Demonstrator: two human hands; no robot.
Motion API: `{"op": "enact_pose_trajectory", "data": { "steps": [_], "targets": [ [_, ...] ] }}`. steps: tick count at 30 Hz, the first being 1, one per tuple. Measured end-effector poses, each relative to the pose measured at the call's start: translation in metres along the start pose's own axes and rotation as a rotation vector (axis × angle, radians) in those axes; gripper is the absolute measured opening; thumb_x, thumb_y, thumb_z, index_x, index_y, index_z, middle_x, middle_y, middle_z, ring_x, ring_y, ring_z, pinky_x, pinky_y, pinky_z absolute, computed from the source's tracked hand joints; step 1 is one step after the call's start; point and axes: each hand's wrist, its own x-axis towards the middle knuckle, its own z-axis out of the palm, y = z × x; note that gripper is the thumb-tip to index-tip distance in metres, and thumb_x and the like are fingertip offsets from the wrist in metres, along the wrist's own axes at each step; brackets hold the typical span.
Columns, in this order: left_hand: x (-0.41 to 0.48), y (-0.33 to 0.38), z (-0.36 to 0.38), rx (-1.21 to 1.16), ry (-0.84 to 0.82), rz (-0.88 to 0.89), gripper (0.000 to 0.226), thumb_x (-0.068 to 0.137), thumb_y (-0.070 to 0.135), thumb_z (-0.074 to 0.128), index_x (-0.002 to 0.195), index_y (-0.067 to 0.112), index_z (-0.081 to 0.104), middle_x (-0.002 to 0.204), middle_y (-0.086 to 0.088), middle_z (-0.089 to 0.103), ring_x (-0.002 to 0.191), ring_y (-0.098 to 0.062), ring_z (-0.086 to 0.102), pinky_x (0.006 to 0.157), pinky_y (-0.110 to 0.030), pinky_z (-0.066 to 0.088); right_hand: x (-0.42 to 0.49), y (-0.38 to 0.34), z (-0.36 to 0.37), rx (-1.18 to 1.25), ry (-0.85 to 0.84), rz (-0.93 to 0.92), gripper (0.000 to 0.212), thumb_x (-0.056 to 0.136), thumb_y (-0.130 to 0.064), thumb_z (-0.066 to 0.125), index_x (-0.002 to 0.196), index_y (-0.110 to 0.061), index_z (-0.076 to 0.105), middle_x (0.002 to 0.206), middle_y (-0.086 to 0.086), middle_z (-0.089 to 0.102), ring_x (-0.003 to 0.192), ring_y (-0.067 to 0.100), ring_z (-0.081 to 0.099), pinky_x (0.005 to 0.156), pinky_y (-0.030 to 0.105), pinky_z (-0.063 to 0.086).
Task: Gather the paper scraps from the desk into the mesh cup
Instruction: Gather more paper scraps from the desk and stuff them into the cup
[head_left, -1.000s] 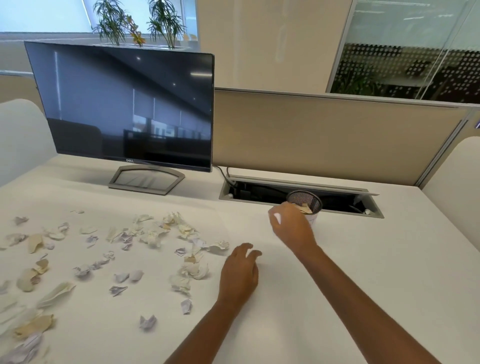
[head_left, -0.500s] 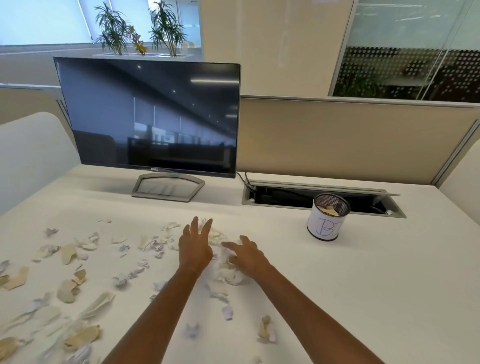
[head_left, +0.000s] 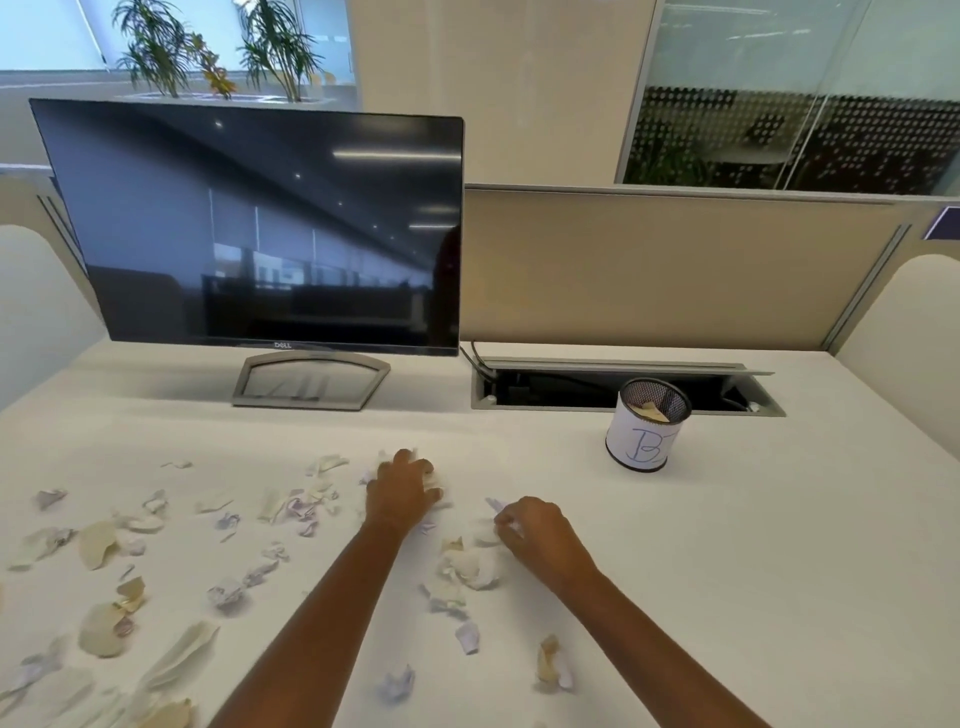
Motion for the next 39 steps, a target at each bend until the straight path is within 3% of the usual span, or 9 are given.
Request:
{"op": "enact_pose_trajectory", "data": {
  "steps": [4,7,12,18,23,26,29,32,39],
  "targets": [
    [-0.005,0.003,0.004,-0.025,0.093,0.029,0.028,0.091,0.012,0.050,0.118,0.008,0.056,0.128,-0.009,0.050,0.115,-0.025,0.051,0.094,-0.030,0.043,-0.019,-0.013,0.010,0.002,-0.095,-0.048,0.045,0.087,-0.032,0.060,0.126,-0.011,0.053,0.126,0.008,0.054,0.117,0.022,0.051,0.095,0.023,0.036],
    [-0.010,0.004,0.005,-0.076,0.151,0.013,0.025,0.090,0.003,0.048,0.111,0.004,0.061,0.121,-0.012,0.056,0.112,-0.026,0.054,0.091,-0.030,0.043,-0.027,-0.022,0.023,-0.135,-0.133,-0.077,0.045,0.086,-0.025,0.058,0.129,-0.011,0.049,0.128,0.009,0.050,0.115,0.026,0.048,0.094,0.031,0.042],
    [-0.018,0.009,-0.001,-0.240,0.226,0.036,0.021,0.087,-0.002,0.051,0.102,-0.001,0.066,0.111,-0.017,0.062,0.103,-0.028,0.059,0.084,-0.026,0.043,-0.029,-0.015,0.029,-0.214,-0.015,-0.109,0.030,0.097,-0.013,0.035,0.118,-0.012,0.056,0.123,0.008,0.054,0.111,0.024,0.051,0.089,0.030,0.041],
    [-0.025,0.031,-0.006,-0.537,0.295,-0.009,0.014,0.083,0.001,0.063,0.096,-0.001,0.067,0.109,-0.014,0.065,0.102,-0.026,0.060,0.077,-0.018,0.034,-0.017,0.006,-0.012,-0.026,0.139,0.009,0.028,0.092,-0.010,0.044,0.109,-0.013,0.067,0.116,0.010,0.063,0.110,0.024,0.057,0.084,0.021,0.034],
    [-0.021,0.070,-0.009,-0.727,0.245,0.023,0.017,0.082,0.001,0.065,0.097,-0.002,0.068,0.105,-0.020,0.067,0.095,-0.037,0.064,0.084,-0.035,0.050,-0.002,0.035,-0.071,0.011,0.301,0.110,0.024,0.089,-0.005,0.049,0.100,-0.003,0.070,0.108,0.018,0.068,0.102,0.031,0.060,0.087,0.036,0.044],
    [-0.017,0.098,-0.010,-0.815,0.229,0.055,0.015,0.082,0.001,0.065,0.097,-0.002,0.069,0.099,-0.017,0.067,0.072,-0.024,0.062,0.055,-0.013,0.049,0.008,0.054,-0.112,0.050,0.394,0.160,0.024,0.088,-0.003,0.048,0.081,-0.003,0.071,0.089,0.015,0.070,0.089,0.033,0.061,0.068,0.026,0.037],
    [-0.012,0.127,-0.009,-0.864,0.214,0.084,0.015,0.083,0.003,0.065,0.097,0.001,0.069,0.092,-0.007,0.061,0.062,-0.010,0.055,0.041,-0.004,0.041,0.021,0.067,-0.150,-0.015,0.452,0.200,0.037,0.084,-0.004,0.037,0.052,-0.012,0.055,0.057,0.002,0.048,0.062,0.028,0.049,0.056,0.020,0.020],
    [-0.008,0.149,-0.008,-0.870,0.202,0.106,0.016,0.083,0.006,0.065,0.098,0.003,0.069,0.092,-0.003,0.058,0.065,-0.010,0.055,0.044,-0.003,0.042,0.041,0.078,-0.173,-0.169,0.413,0.247,0.020,0.085,0.003,0.044,0.082,0.004,0.064,0.079,0.020,0.060,0.074,0.032,0.054,0.061,0.029,0.032],
    [0.004,0.182,-0.012,-0.868,0.191,0.151,0.015,0.083,0.005,0.065,0.097,0.001,0.067,0.090,-0.004,0.060,0.059,-0.014,0.054,0.045,-0.010,0.043,0.066,0.085,-0.175,-0.351,0.107,0.187,0.027,0.088,-0.005,0.051,0.113,-0.003,0.062,0.122,0.020,0.053,0.108,0.035,0.057,0.087,0.036,0.048]
  ]
}}
